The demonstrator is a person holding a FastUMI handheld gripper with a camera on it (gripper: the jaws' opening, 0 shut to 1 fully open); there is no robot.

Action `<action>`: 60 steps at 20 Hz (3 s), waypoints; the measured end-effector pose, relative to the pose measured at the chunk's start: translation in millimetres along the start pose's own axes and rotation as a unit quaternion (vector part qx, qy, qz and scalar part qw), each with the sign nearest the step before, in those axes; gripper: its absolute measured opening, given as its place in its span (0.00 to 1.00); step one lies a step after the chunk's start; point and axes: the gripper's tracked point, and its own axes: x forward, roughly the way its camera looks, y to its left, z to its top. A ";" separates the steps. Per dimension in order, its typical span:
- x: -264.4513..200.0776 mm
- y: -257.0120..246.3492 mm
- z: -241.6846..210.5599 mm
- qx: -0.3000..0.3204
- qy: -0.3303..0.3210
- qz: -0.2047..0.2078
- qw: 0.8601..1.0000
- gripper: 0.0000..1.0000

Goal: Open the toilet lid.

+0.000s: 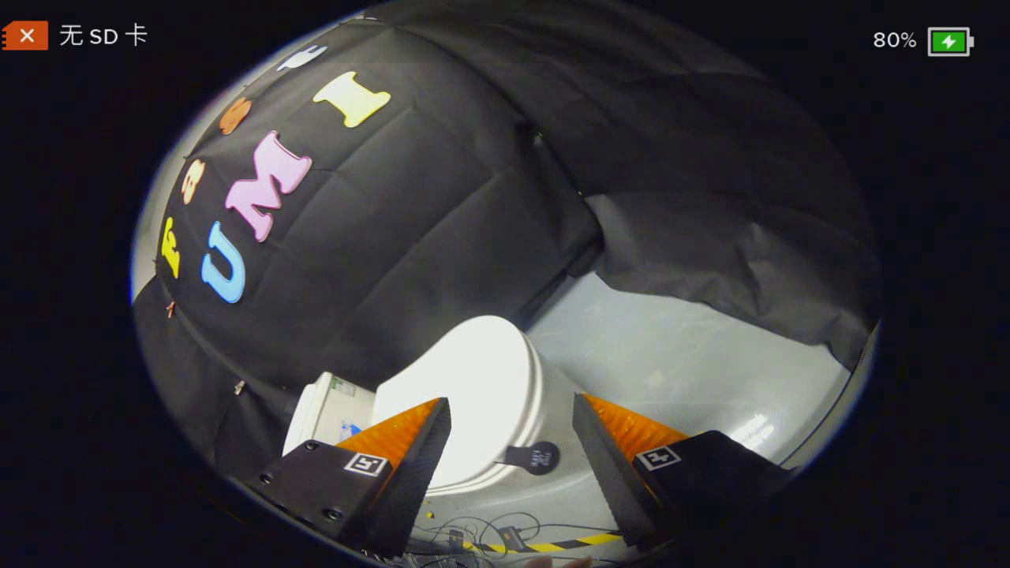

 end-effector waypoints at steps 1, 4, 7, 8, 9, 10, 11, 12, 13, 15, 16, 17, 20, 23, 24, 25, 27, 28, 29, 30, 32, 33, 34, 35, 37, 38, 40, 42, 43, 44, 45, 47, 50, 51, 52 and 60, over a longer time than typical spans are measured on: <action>2.7 -11.7 -6.4 0.007 0.010 -0.005 1.000 0.98; 1.9 -34.5 -26.9 0.039 0.043 -0.009 0.998 0.98; 11.4 -36.4 -49.4 0.095 0.070 0.007 0.993 0.98; 13.0 -37.3 -54.0 0.108 0.076 0.013 0.991 0.98; 16.8 -38.2 -59.4 0.114 0.083 0.017 0.990 0.98; 18.1 -37.5 -65.6 0.118 0.091 0.022 0.989 0.98; 19.7 -35.7 -69.3 0.122 0.096 0.028 0.987 0.98; 20.7 -33.9 -71.3 0.127 0.102 0.035 0.986 0.98; 23.1 -31.6 -72.5 0.130 0.106 0.041 0.985 0.98; 29.9 -27.8 -78.5 0.142 0.119 0.052 0.981 0.98; 29.6 -26.0 -78.5 0.150 0.124 0.056 0.979 0.93; 34.5 -25.4 -80.4 0.156 0.128 0.051 0.978 0.88; 51.8 -24.5 -92.8 0.172 0.146 0.046 0.973 0.61; 41.5 -32.9 -107.0 0.179 0.165 0.038 0.969 0.33; 55.4 -32.2 -93.7 0.197 0.152 0.040 0.968 0.17; 61.7 -25.6 -100.1 0.191 0.150 0.056 0.968 0.16; 57.3 -15.2 -103.6 0.187 0.144 0.050 0.971 0.05; 54.6 -17.7 -102.4 0.173 0.136 0.044 0.974 0.05; 54.0 -11.7 -100.4 0.161 0.134 0.038 0.977 0.05; 49.6 -6.3 -94.9 0.148 0.128 0.036 0.980 0.06; 41.5 4.0 -84.6 0.126 0.119 0.026 0.984 0.05; 38.6 11.0 -79.8 0.115 0.114 0.021 0.987 0.05; 34.1 18.7 -75.0 0.102 0.109 0.016 0.989 0.05; 29.9 28.1 -70.8 0.089 0.102 0.010 0.991 0.05; 20.5 46.3 -64.8 0.058 0.092 0.001 0.994 0.05; 14.9 55.0 -60.5 0.040 0.087 -0.003 0.995 0.05; 6.3 75.5 -48.4 0.021 0.075 -0.002 0.997 0.05; -5.9 96.4 -39.7 0.010 0.064 0.010 0.998 0.05; -10.6 108.3 -36.5 0.001 0.059 0.016 0.998 0.05; -15.4 122.0 -34.3 -0.012 0.053 0.019 0.998 0.05; -18.8 135.4 -32.5 -0.025 0.048 0.019 0.998 0.05; -29.0 161.1 -29.1 -0.056 0.035 0.016 0.998 0.05; -41.6 209.6 -28.2 -0.111 0.013 0.015 0.994 0.05; -42.2 223.1 -28.8 -0.132 0.005 0.006 0.991 0.05; -43.2 233.5 -29.9 -0.154 -0.005 -0.006 0.988 0.05; -64.1 314.0 -40.6 -0.266 -0.068 -0.028 0.961 0.05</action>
